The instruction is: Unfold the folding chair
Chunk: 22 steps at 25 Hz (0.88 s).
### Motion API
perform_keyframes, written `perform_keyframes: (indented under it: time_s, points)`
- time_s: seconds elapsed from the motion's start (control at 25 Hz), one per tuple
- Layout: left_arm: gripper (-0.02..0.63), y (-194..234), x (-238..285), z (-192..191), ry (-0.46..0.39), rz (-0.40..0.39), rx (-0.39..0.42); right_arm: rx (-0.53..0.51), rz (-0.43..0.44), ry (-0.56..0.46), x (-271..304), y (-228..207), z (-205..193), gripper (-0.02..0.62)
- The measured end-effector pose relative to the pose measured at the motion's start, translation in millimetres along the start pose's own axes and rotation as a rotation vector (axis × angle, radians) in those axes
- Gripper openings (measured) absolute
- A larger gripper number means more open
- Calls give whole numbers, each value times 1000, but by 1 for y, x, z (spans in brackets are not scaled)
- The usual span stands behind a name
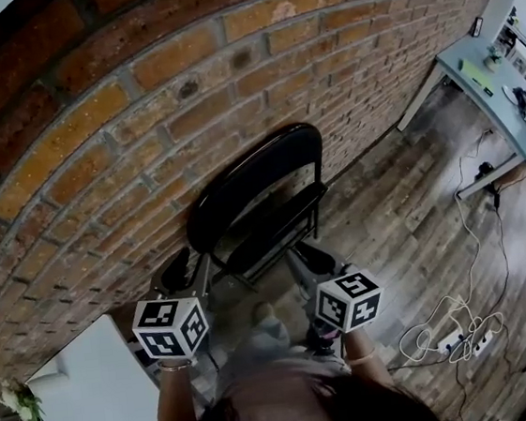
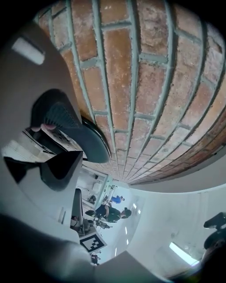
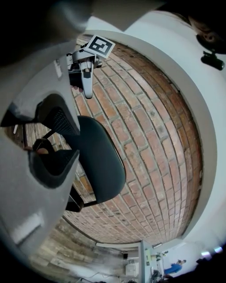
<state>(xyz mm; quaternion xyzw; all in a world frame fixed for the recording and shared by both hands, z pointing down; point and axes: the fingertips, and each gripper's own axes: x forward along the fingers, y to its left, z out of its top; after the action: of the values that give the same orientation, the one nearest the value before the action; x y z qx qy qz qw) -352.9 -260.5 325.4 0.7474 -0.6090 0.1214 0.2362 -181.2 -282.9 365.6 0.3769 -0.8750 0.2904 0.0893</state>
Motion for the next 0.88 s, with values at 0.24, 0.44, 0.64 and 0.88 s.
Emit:
perform_keyframes:
  time_s: [0.24,0.44,0.64,0.88]
  points:
    - [164,19,20,-3,34,11,18,20,-24,37,21,-12,-12,115]
    - [189,32,38,-9,76,15,42,53,-37,57,40,-23,-23,126]
    - [207,39,52,-13,106,8,49,83,-50,95,55,-32,-38,140]
    - [213,44,67,-20,145,-9,72,109,-67,132,70,-39,-57,175]
